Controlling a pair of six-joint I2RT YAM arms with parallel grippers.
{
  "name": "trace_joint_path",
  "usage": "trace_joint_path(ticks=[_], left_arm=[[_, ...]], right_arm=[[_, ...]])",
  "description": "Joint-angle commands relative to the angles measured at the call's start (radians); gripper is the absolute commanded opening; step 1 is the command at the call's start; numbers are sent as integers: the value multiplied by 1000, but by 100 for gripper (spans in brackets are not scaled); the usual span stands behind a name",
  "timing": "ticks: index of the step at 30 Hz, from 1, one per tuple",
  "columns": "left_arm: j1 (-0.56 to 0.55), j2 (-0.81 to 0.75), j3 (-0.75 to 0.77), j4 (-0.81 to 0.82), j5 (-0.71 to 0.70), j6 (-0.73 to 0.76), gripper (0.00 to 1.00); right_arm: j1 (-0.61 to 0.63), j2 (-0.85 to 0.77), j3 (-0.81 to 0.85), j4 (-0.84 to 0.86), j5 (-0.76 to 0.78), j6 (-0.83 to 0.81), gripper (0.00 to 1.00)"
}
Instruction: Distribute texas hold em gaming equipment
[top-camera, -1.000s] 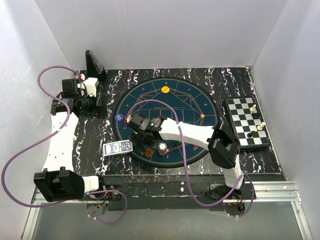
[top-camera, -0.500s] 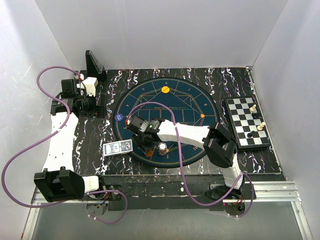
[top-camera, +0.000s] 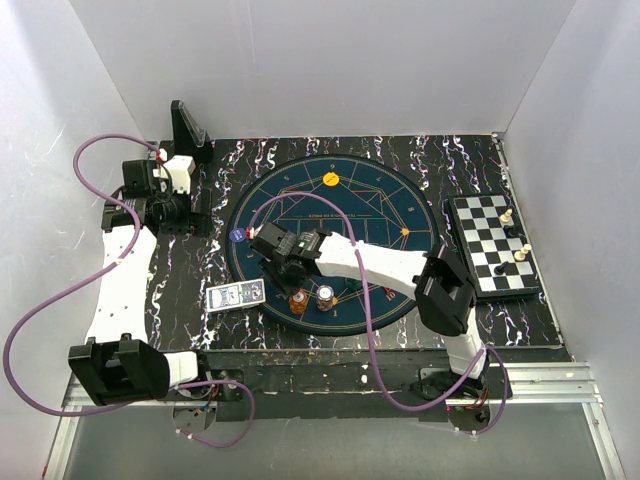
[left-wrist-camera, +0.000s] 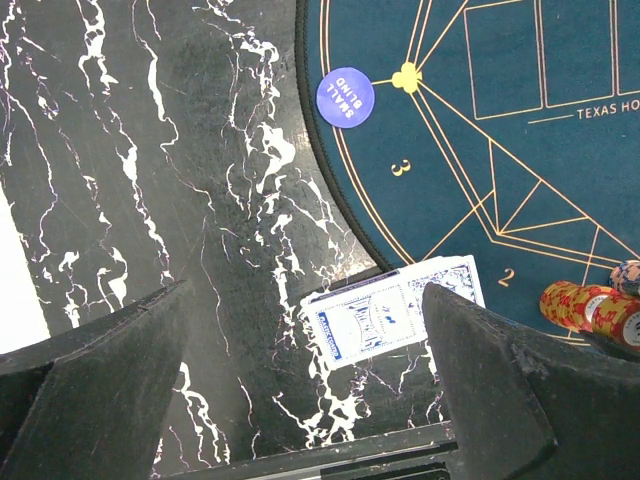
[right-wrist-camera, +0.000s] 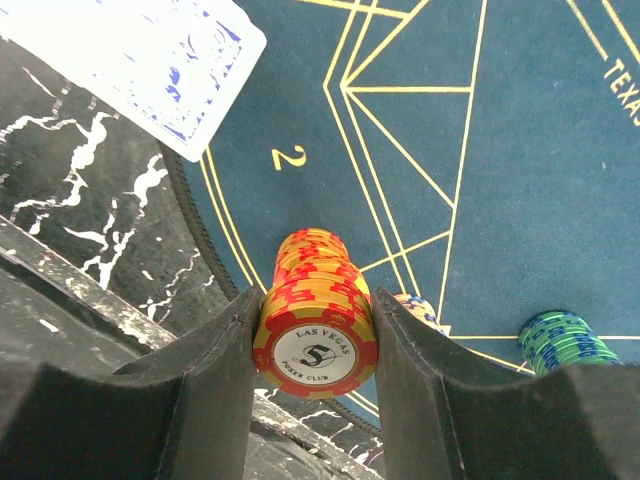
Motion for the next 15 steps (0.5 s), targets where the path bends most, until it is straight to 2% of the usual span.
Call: trace_joint_path(ticks=[1,5,12,15], left_arm=[[16,-37,-17,13,-2,7,98],[23,-20,-32,21,22,-10,98],[65,61,-55,61,79,-70,98],[82,78,-66,78,108,-85,98]], right_arm=[[-2,-52,84,-11,14,-25,30],[-25,24,202,-16,11,-55,27],[-83,339,627,-43,-53,-98,26],[-112,408,652,23,-112,-77,26]])
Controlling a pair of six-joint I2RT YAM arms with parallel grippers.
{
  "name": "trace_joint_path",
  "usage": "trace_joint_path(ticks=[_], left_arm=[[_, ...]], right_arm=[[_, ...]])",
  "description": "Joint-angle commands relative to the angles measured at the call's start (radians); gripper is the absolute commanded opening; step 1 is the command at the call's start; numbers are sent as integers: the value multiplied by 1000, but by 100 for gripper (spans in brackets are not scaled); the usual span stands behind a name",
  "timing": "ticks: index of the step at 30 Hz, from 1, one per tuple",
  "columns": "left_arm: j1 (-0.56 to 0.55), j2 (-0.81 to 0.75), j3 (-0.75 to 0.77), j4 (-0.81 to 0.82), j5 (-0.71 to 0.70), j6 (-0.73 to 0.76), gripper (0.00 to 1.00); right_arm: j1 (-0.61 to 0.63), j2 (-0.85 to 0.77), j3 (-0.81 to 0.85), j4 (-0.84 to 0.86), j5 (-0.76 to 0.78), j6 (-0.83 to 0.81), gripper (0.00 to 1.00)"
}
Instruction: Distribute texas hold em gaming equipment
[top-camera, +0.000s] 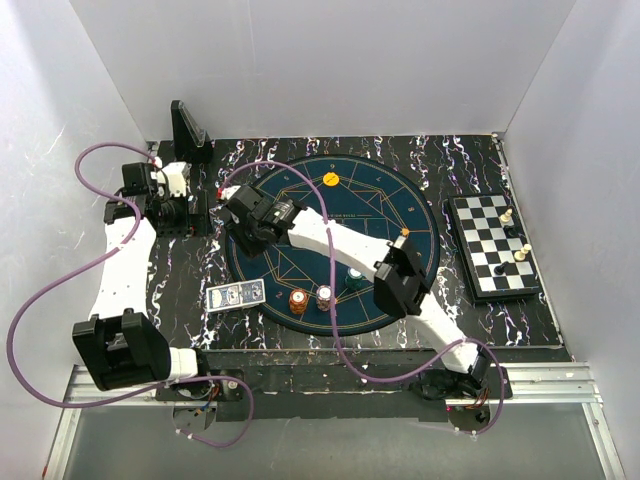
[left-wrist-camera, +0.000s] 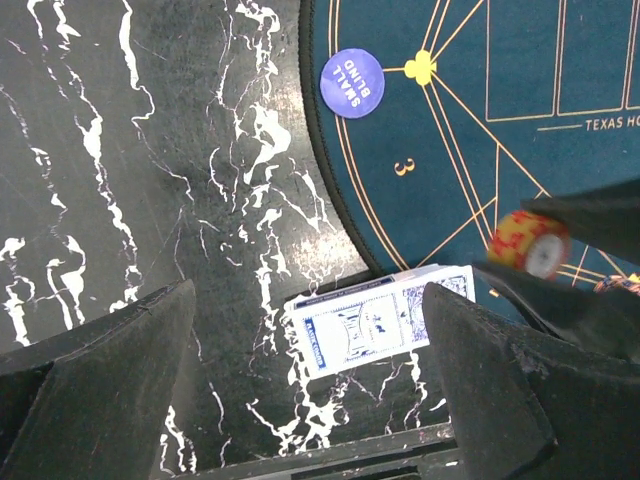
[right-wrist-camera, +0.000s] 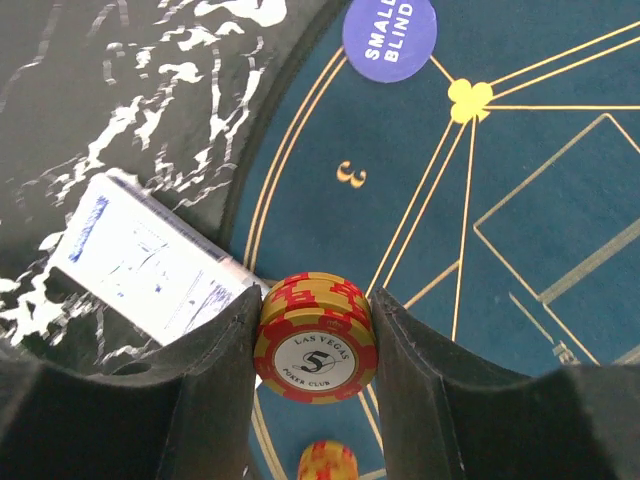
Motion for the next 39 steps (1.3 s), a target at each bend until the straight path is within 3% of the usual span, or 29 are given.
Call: trace_joint_path(ticks=[1,14,17,21,27,39], left_arm=[[24,19,-22,45,68,-36,98],[39,39,-16,45,135,16,98],[41,41,-13,45,139,18,98],[48,39,-8,42,142,15,98],[64,22,-8,25,142,19,98],[133,-28,4,-40,158,65,98]], right_arm=[[-42,90,50,62,-72,-7,26],[-78,251,154,253,-124,13,31],[-81,274,161,258,-133,27,39],[-84,280,138,250,-133,33,58],[-85,283,130,236,-113,44,73],[-124,27,8,136,-15,23,79]])
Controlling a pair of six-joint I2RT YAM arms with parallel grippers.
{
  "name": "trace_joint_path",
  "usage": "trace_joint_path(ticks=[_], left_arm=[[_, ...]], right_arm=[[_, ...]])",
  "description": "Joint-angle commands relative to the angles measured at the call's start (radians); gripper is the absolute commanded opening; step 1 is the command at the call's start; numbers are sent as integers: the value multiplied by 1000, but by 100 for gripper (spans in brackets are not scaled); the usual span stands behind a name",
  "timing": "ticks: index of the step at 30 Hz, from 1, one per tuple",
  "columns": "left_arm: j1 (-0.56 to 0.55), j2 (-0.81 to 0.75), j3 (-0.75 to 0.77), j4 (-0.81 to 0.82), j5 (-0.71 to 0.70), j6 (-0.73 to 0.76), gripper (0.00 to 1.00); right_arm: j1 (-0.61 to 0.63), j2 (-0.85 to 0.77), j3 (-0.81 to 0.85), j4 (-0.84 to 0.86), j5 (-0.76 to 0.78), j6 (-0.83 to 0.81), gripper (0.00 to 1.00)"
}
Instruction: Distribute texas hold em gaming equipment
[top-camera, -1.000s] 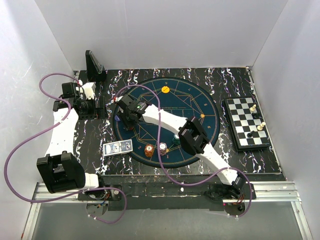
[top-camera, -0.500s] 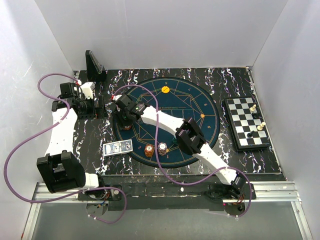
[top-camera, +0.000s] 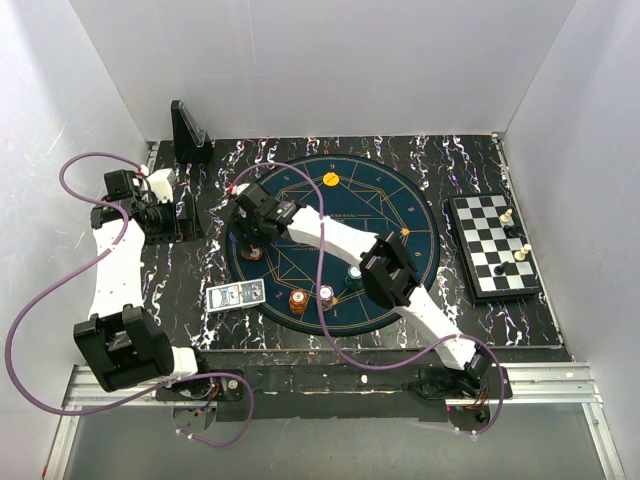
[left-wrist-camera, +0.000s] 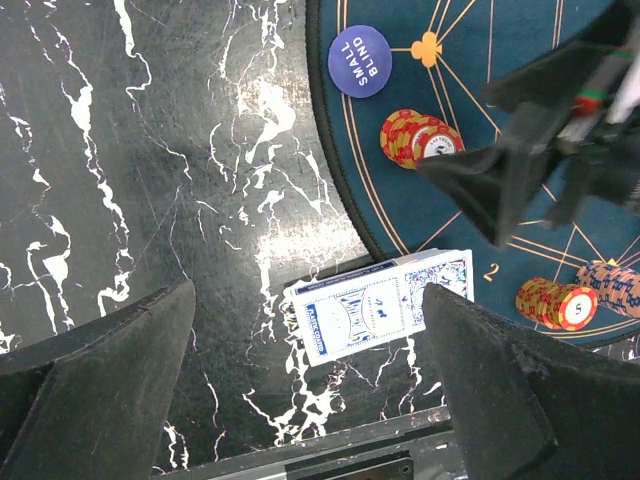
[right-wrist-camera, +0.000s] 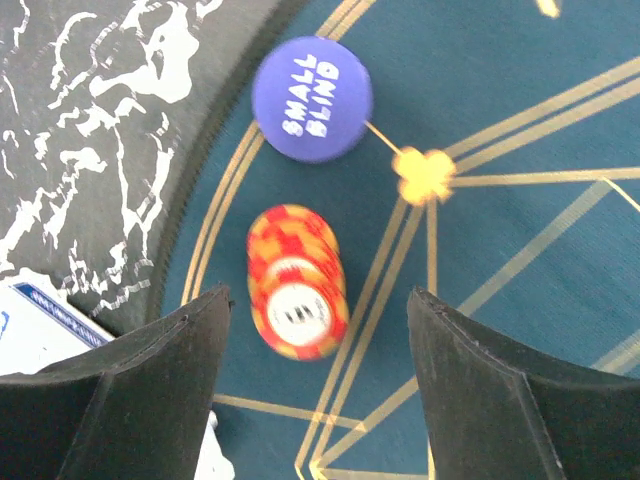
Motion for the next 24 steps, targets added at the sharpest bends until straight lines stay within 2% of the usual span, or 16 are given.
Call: trace_joint_path(ticks=[1,7,11,19,24], left_arm=[[11,-57,39,-27,26,27,98],[12,-66,42,-33,18,44,98],[12,-69,36,-39,-28,65,98],[11,-67,39,-65,-14,102,98],[11,-66,53,-87,21,117,98]], right_arm=[[-40,-246,-116,-44,59,-19,80],[-26,-525,-469,-14,-27,-80,86],[29,-616,-603,-40,-42,-117,88],[110,-634,-732,-55,-55,-120,90],[126,-622,-764,-46,3,-122,91]])
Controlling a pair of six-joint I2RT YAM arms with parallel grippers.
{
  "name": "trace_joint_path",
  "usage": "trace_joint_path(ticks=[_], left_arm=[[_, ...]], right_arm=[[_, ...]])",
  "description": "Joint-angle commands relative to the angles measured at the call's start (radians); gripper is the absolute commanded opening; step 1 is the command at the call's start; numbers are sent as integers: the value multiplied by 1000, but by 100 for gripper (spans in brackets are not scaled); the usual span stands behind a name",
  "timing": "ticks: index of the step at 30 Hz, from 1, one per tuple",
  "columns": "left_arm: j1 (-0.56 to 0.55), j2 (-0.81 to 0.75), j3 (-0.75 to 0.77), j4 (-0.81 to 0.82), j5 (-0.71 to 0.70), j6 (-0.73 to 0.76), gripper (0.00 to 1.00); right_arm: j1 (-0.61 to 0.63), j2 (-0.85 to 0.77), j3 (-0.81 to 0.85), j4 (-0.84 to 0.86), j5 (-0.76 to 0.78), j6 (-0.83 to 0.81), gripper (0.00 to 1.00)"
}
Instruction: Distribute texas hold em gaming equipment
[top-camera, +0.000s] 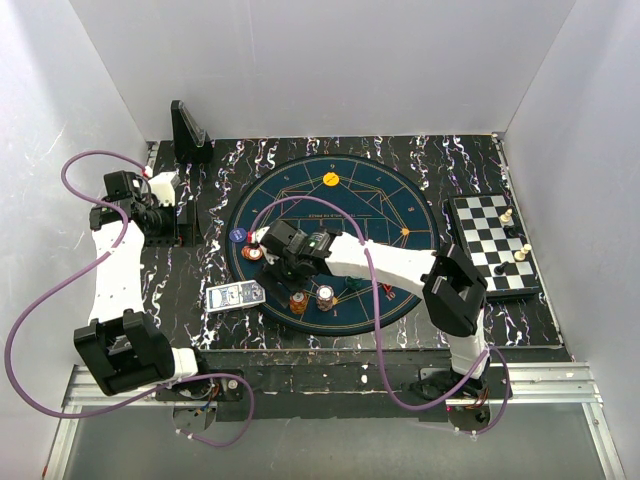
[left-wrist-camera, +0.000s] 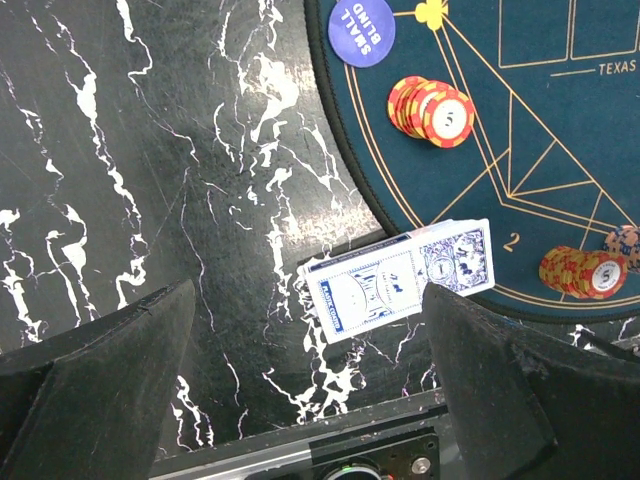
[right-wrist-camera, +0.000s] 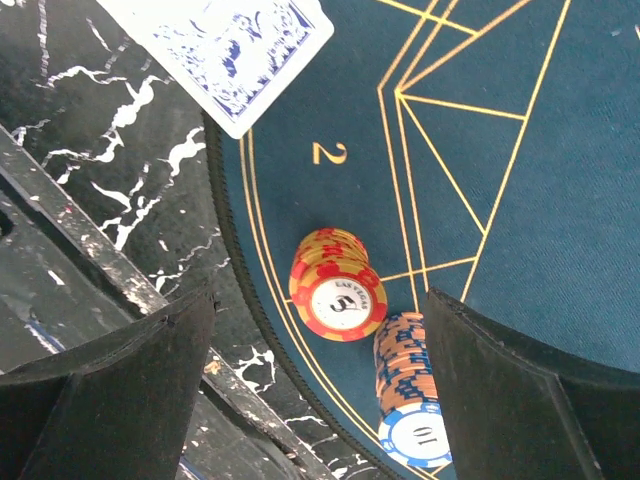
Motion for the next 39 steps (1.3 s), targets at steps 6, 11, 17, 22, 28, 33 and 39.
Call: trace_joint_path(ticks=[6,11,17,22,28,33,39], left_arm=[[3,-43,45,-31,28,33,98],[3,-37,47,-27,29,32,98],[2,-35,45,-25,29,30,98],[2,-35,47,-19,22,30,98],[3,-40,44,-10,8,30,98],[3,-45,36,-4,0,30,98],[3,-43,28,-2,-3,33,98]], right_arm=[[2,1,-32,27,46,-15,91],[6,21,-51,41,20,-12,91],[9,23,-94,78,13,-2,88],[9,35,-102,90,13,2,82],[9,59,-88,92,2,8,72],[9,58,-90,93,9,15,59],[9,30,-93,92,28,18,53]])
